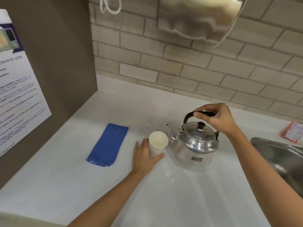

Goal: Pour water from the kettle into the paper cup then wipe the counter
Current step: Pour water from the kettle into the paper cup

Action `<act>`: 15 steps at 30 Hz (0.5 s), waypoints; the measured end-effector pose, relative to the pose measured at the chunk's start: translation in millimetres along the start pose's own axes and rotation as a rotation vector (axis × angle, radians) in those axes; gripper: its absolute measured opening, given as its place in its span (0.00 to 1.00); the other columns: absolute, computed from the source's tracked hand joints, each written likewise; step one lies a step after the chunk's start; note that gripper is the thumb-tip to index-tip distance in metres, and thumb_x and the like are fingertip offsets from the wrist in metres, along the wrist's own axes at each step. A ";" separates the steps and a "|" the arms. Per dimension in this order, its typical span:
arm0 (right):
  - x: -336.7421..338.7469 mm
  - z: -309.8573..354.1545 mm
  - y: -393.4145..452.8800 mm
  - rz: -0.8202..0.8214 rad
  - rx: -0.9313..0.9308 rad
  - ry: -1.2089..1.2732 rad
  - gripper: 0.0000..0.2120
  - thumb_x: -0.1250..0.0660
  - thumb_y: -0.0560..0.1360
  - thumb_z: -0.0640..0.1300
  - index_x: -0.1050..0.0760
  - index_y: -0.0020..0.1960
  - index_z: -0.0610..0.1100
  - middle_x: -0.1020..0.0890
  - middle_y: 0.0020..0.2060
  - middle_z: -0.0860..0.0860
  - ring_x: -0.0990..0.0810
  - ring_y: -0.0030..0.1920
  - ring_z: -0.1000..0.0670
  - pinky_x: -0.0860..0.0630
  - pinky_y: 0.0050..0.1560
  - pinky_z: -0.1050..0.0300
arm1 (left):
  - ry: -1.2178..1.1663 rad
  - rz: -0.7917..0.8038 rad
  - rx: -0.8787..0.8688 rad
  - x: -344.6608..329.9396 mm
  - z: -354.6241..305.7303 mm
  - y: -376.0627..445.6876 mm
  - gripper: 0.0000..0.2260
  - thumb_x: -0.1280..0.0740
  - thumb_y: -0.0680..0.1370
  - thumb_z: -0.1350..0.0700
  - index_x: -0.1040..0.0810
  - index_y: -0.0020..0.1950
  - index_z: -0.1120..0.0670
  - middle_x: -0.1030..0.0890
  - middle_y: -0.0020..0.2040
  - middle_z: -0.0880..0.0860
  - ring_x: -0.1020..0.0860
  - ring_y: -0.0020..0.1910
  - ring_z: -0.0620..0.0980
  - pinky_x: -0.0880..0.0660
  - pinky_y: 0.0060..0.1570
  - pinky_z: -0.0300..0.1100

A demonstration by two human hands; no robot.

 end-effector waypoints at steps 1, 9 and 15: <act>-0.1 6.9 -2.4 0.022 0.022 -0.032 0.10 0.24 0.63 0.62 0.15 0.42 0.61 0.12 0.41 0.55 0.14 0.46 0.51 0.20 0.57 0.41 | 0.023 -0.002 -0.010 0.8 -1.3 0.2 0.32 0.25 0.67 0.41 0.30 0.65 0.54 0.20 0.60 0.49 0.26 0.64 0.47 0.54 0.77 0.40; -7.2 40.8 -20.3 0.107 0.174 -0.319 0.07 0.25 0.65 0.63 0.17 0.43 0.67 0.17 0.36 0.72 0.19 0.41 0.65 0.28 0.40 0.60 | 0.127 0.000 -0.075 -1.4 -4.0 -0.6 0.29 0.28 0.70 0.40 0.30 0.63 0.56 0.21 0.58 0.51 0.23 0.62 0.49 0.53 0.78 0.46; -10.2 56.8 -21.6 0.113 0.216 -0.414 0.08 0.25 0.65 0.65 0.16 0.42 0.65 0.20 0.33 0.75 0.22 0.39 0.66 0.34 0.35 0.63 | 0.132 -0.007 -0.091 -1.2 -4.6 -1.3 0.28 0.28 0.70 0.40 0.30 0.62 0.55 0.21 0.57 0.50 0.23 0.61 0.49 0.53 0.78 0.46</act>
Point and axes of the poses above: each hand's wrist, its own y-axis towards the middle knuckle, its own x-axis out of the back of the hand, z = x × y, the point moved 9 cm from there along y, towards the middle knuckle
